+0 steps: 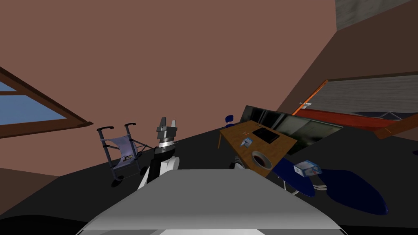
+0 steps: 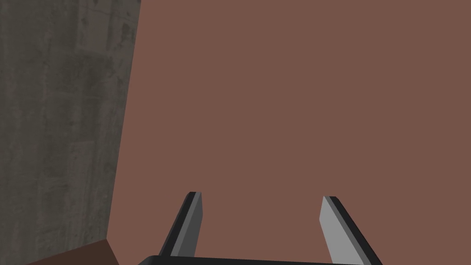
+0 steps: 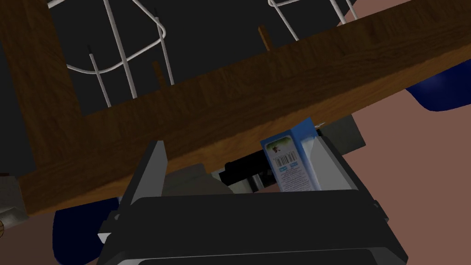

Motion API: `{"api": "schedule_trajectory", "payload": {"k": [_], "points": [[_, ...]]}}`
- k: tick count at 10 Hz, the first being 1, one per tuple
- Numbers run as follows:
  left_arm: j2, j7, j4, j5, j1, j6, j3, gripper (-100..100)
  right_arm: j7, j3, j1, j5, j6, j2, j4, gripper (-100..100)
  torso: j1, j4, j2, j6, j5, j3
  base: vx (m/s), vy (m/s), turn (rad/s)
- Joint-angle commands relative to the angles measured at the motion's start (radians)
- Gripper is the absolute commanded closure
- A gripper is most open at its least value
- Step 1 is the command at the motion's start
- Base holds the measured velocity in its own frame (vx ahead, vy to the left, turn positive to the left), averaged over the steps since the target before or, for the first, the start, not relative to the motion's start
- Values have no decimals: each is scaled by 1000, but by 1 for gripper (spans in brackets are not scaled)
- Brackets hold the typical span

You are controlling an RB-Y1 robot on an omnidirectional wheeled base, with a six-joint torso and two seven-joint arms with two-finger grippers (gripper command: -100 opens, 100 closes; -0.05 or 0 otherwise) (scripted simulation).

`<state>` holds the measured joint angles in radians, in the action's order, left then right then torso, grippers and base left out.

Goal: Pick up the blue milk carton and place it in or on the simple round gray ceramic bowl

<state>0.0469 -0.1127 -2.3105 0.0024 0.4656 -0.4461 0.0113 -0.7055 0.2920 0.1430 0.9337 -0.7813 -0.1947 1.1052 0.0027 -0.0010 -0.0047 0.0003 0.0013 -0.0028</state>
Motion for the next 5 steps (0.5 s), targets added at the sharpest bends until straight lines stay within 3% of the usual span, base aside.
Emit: {"api": "schedule_trajectory", "payload": {"k": [1, 2, 4, 5], "points": [[0, 0, 0, 0, 0, 0, 0, 0, -5, 0, -6, 11, -18, -1, -29, -100, 0, 0, 0, 0, 0, 0, 41, 23, -3], [0, 0, 0, 0, 0, 0, 0, 0, -37, 8, -20, 55, -64, -1, -65, -100, -2, 0, 2, 0, 0, 1, 81, 36, -8], [0, 0, 0, 0, 0, 0, 0, 0, -37, 8, -20, 72, -83, -1, -94, -100, -1, 0, 0, 0, 0, 0, 60, 39, -4], [0, 0, 0, 0, 0, 0, 0, 0, -67, 15, -33, 117, -130, 0, -128, -100, -2, 0, 2, 0, 0, 1, 69, 38, -7]]}}
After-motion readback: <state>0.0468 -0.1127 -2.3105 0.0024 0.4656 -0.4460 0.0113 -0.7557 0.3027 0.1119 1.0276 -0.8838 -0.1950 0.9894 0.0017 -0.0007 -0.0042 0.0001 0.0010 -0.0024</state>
